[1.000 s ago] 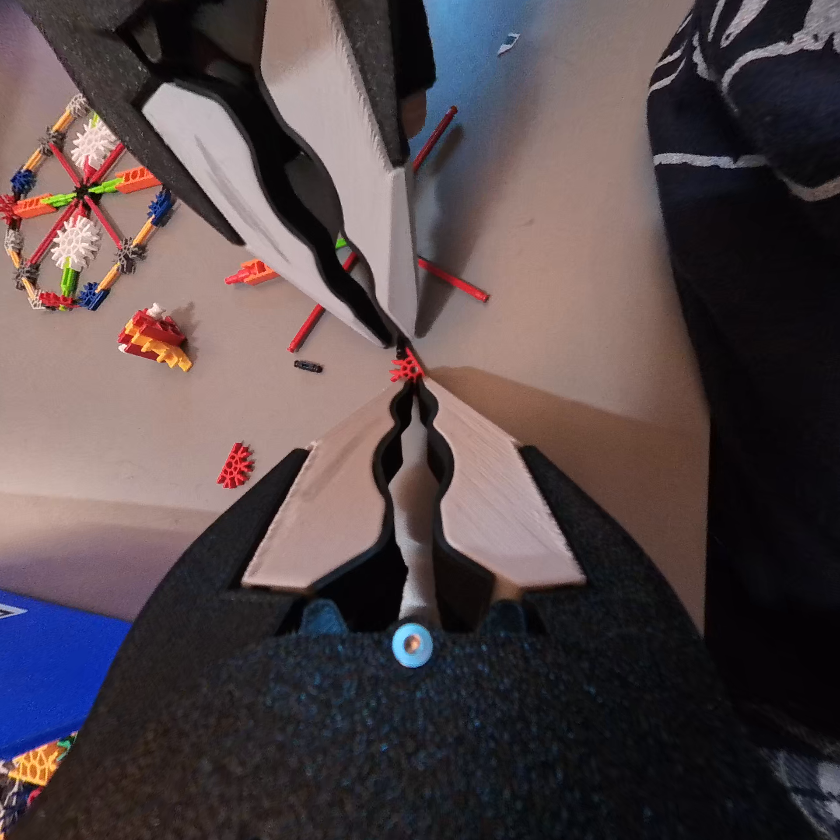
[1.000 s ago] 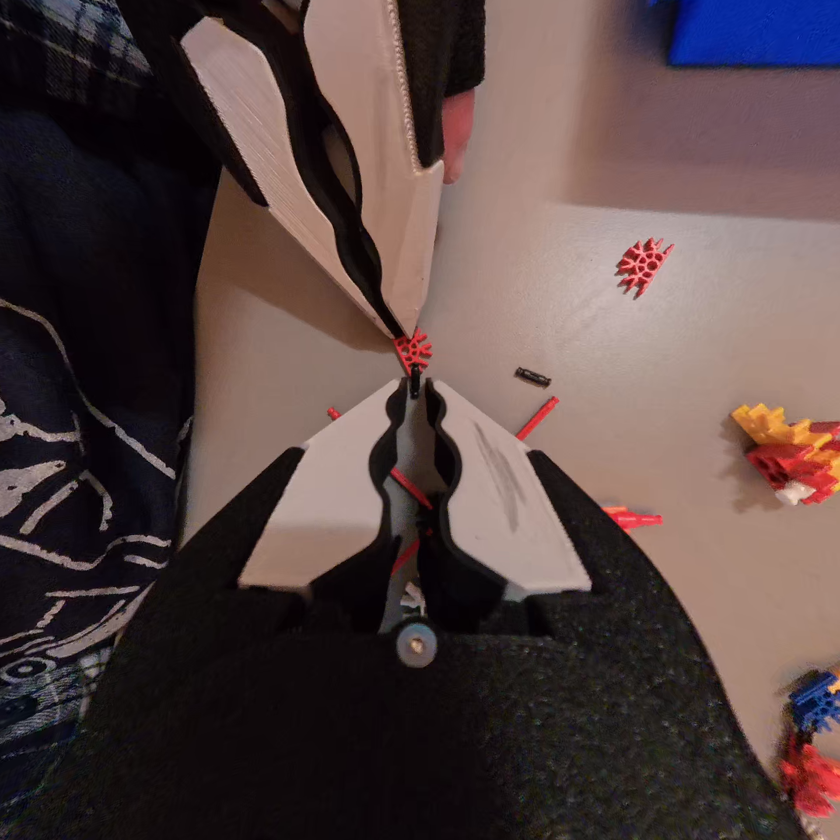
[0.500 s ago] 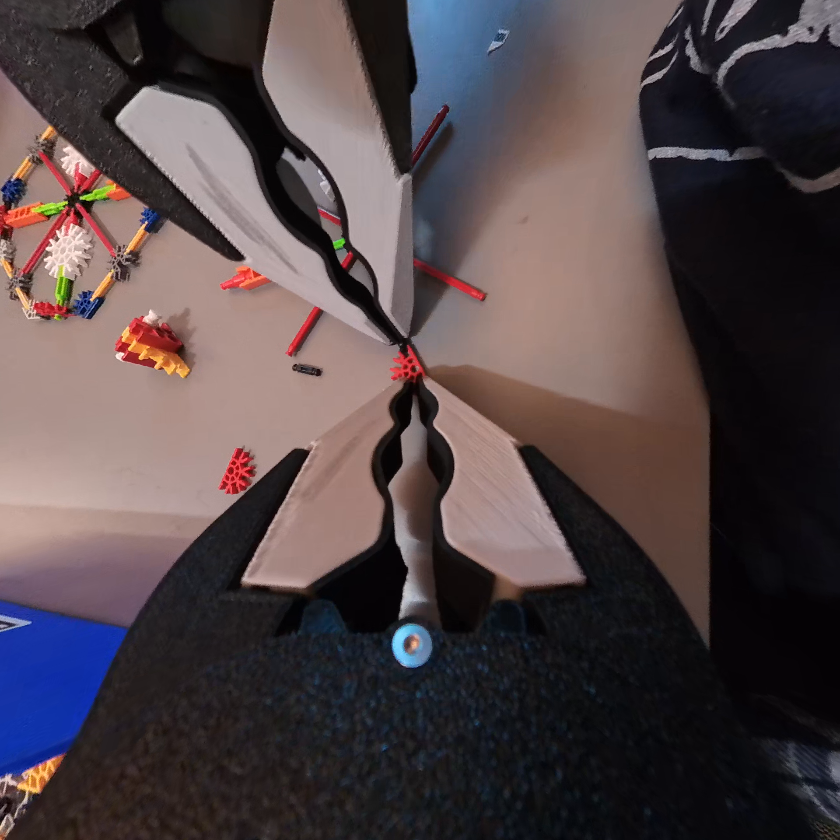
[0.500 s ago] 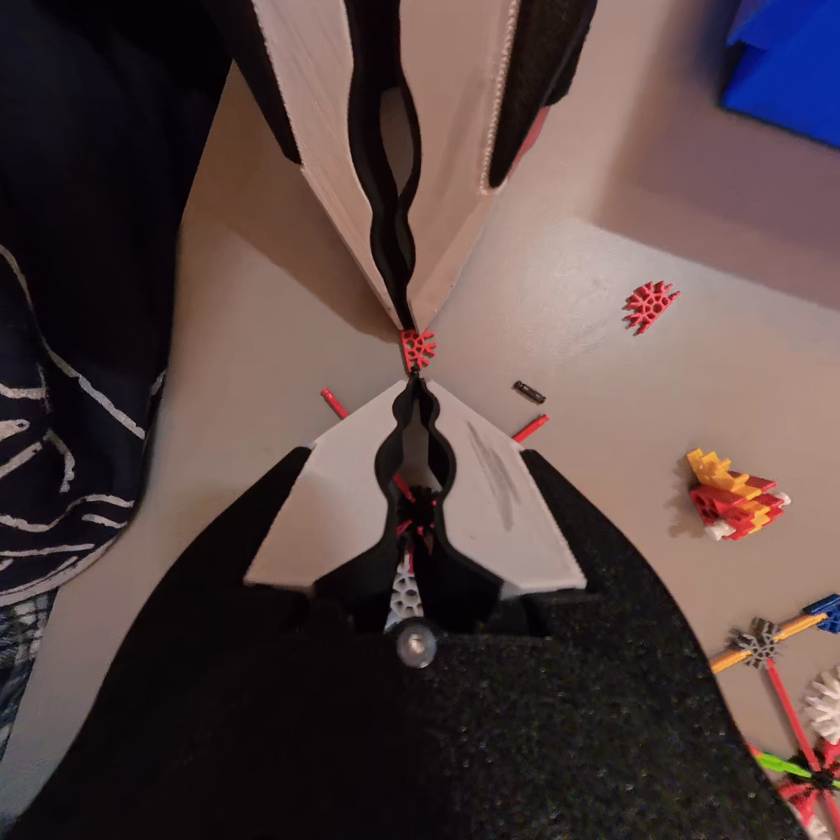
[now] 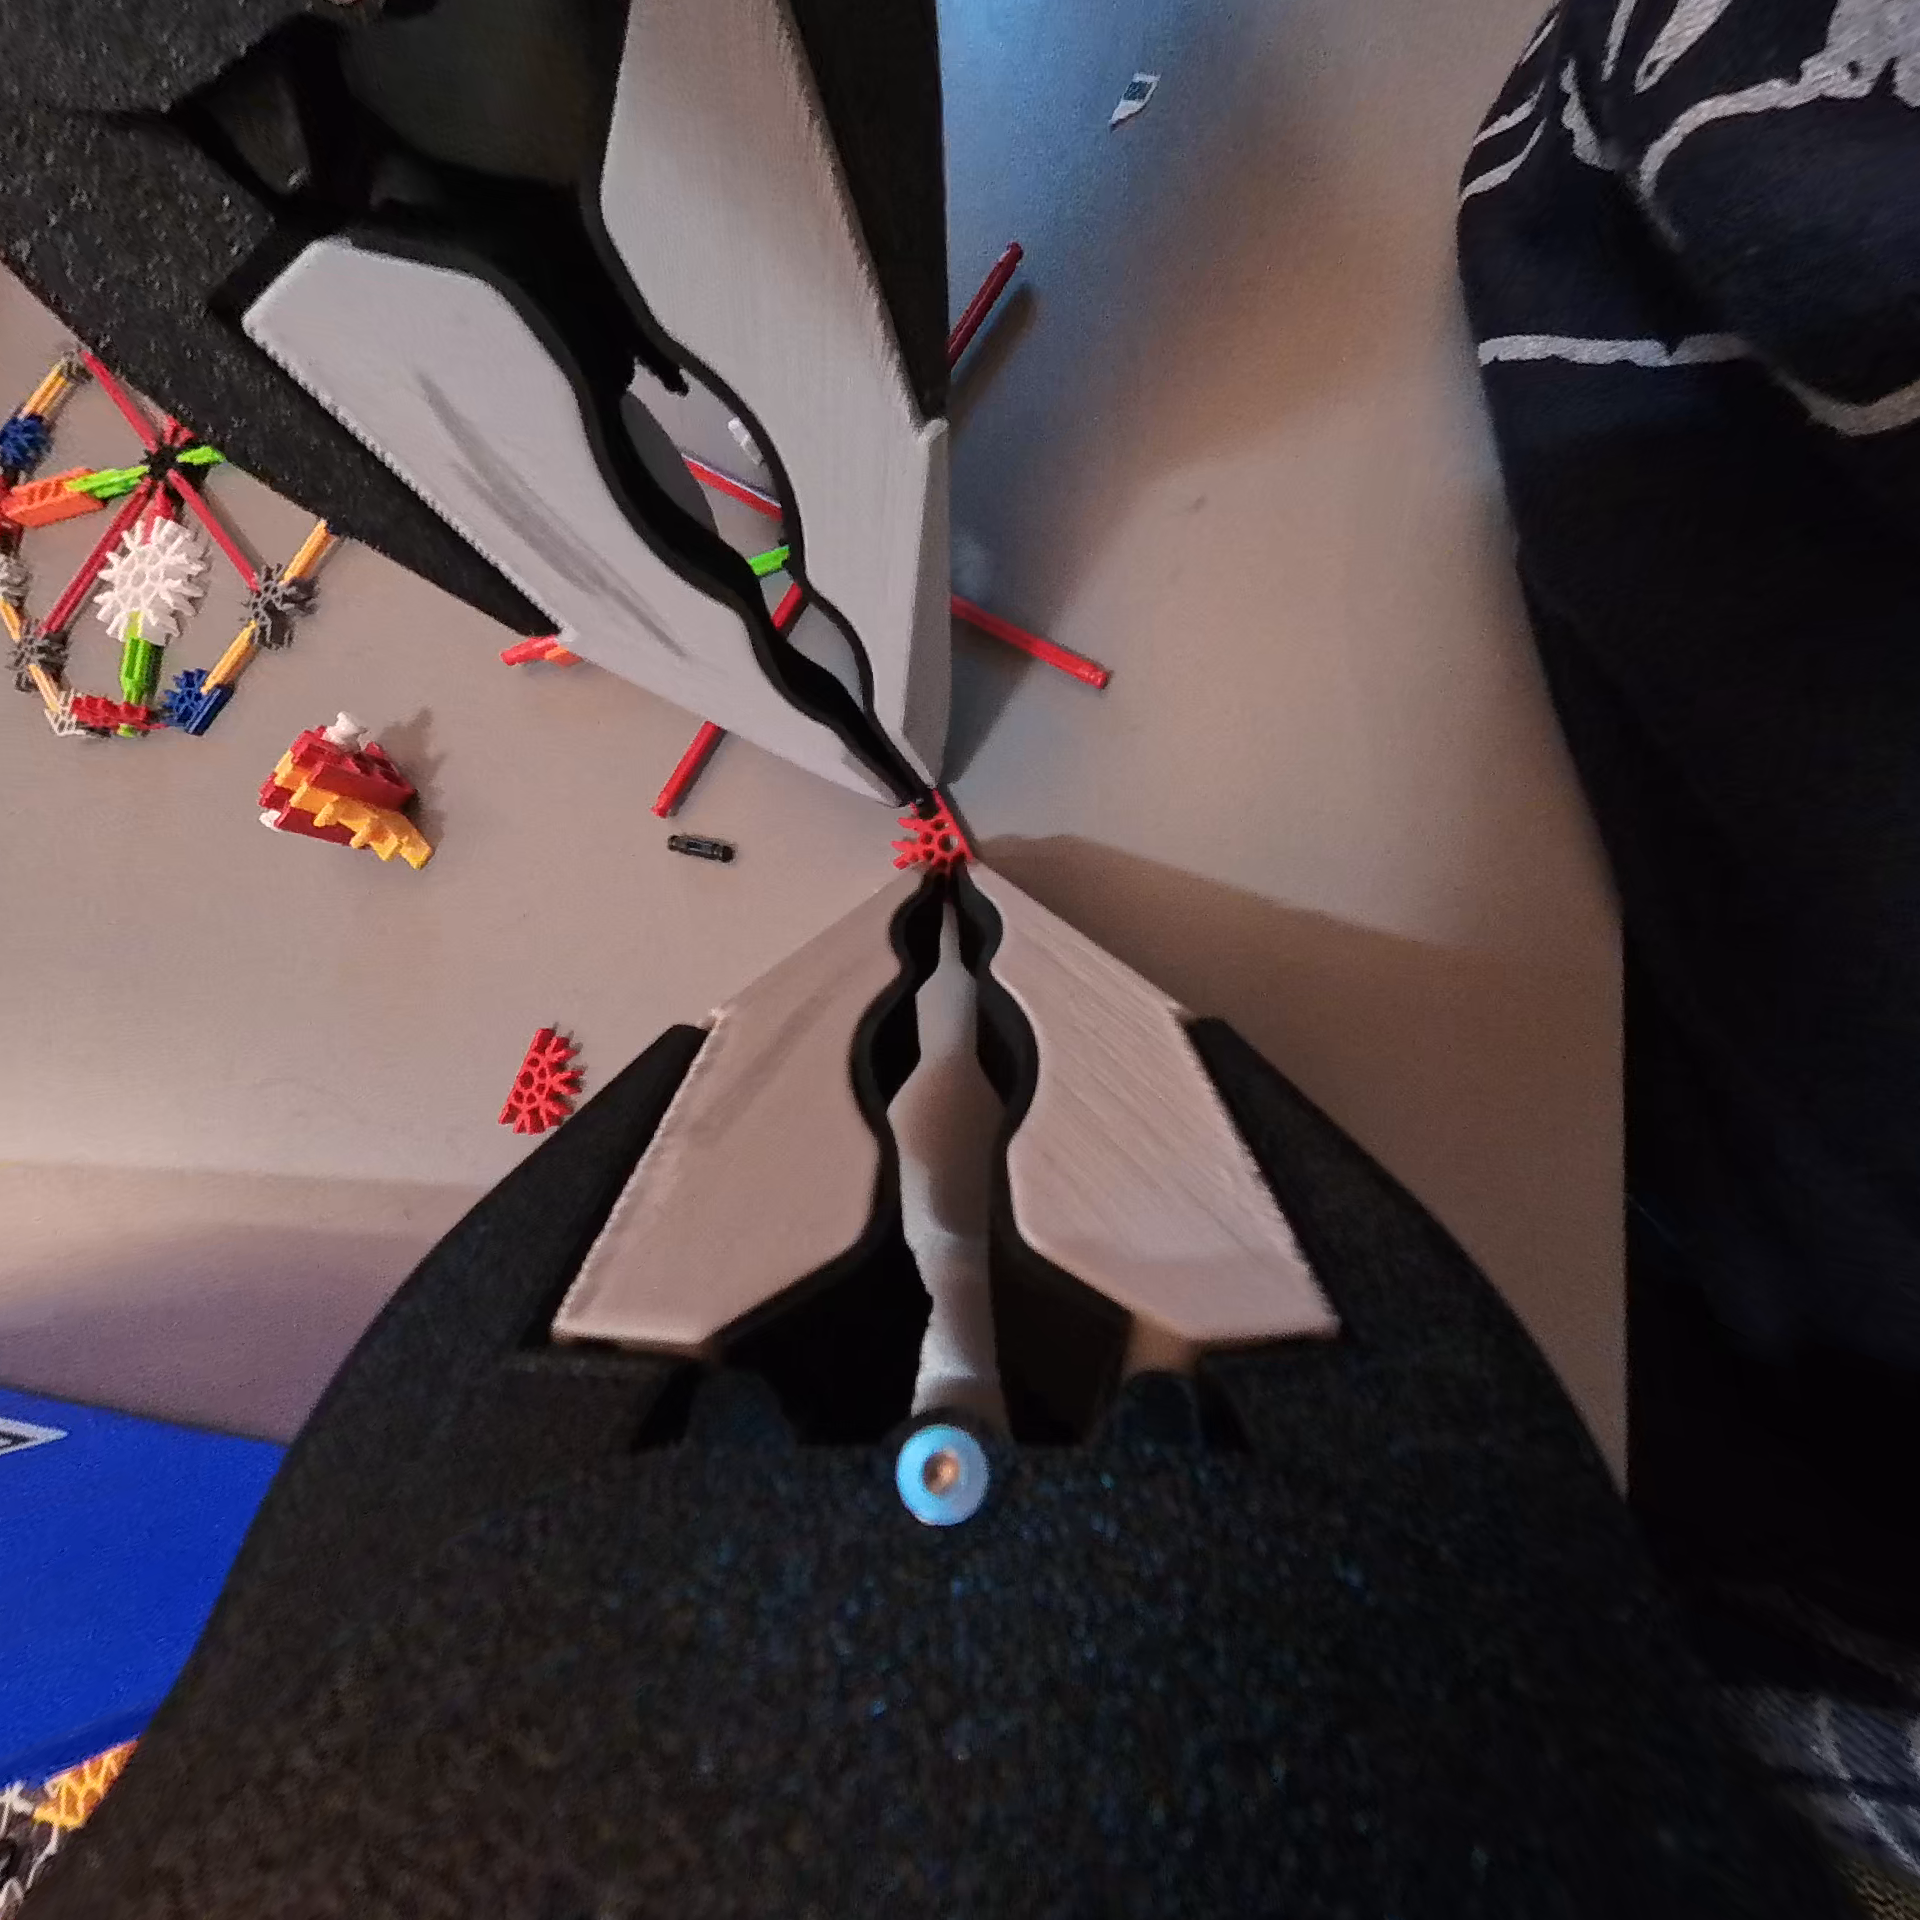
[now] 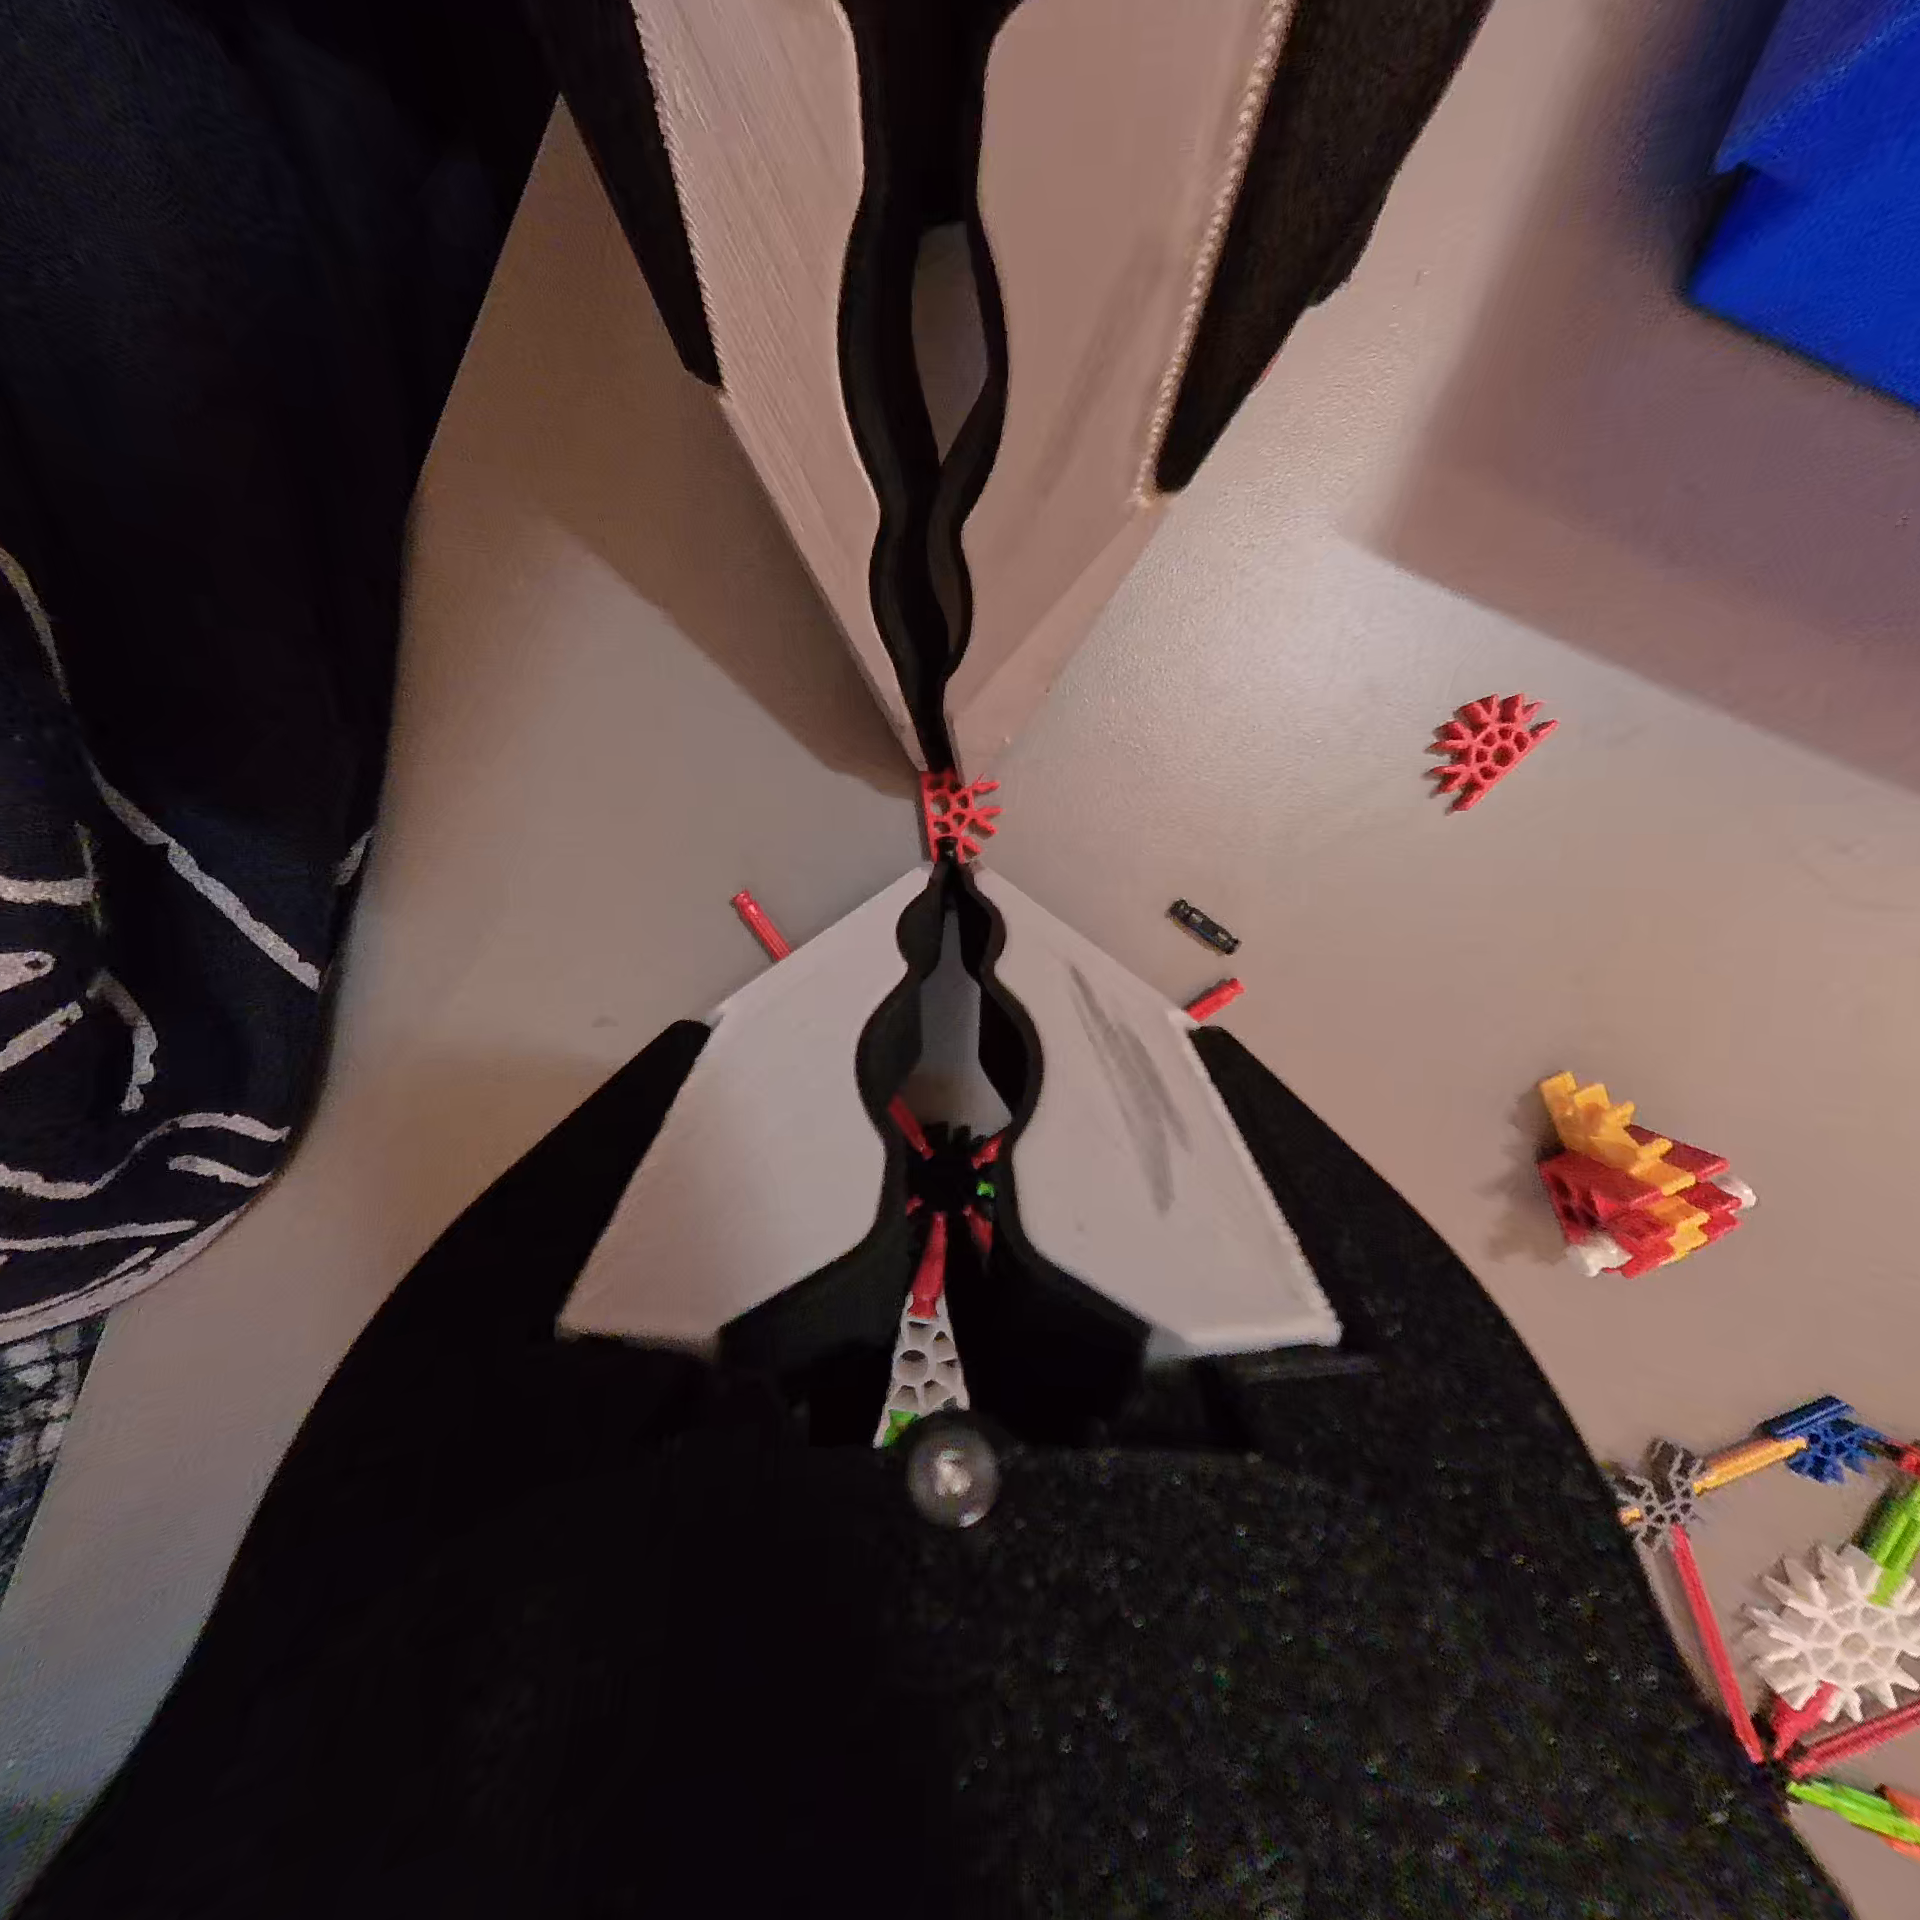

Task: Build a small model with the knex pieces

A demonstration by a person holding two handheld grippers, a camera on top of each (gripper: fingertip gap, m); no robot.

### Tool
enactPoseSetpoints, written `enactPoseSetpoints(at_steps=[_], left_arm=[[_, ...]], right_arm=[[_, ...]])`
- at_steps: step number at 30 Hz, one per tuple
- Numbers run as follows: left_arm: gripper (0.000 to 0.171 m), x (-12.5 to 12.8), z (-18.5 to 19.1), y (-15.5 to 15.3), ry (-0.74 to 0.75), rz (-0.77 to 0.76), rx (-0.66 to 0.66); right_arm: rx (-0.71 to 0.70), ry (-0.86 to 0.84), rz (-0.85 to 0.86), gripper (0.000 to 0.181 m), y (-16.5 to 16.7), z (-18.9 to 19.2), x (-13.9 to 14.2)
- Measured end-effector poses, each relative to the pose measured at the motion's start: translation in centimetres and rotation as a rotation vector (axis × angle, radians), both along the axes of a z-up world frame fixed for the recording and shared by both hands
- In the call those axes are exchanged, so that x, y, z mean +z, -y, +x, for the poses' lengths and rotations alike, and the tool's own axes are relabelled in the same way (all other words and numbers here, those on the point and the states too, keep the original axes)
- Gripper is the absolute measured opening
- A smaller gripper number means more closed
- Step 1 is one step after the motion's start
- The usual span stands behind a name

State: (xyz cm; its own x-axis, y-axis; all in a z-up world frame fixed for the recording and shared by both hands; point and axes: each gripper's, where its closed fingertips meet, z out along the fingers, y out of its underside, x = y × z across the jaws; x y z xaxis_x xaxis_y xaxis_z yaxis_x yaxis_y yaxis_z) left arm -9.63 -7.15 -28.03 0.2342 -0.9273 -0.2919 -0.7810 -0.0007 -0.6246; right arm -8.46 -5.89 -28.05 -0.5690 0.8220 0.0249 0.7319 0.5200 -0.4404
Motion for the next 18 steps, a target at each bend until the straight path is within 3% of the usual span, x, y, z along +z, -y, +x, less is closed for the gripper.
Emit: enactPoseSetpoints(at_steps=[5,18], left_arm=[[0.002,0.01,0.00,-0.04,0.003,0.001,0.002],[0.002,0.07,0.02,-0.10,0.001,0.002,0.000]], right_arm=[[-0.017,-0.005,-0.016,0.010,-0.10,0.08,0.25],[-0.018,-0.044,-0.026,0.000,0.12,-0.36,0.34]])
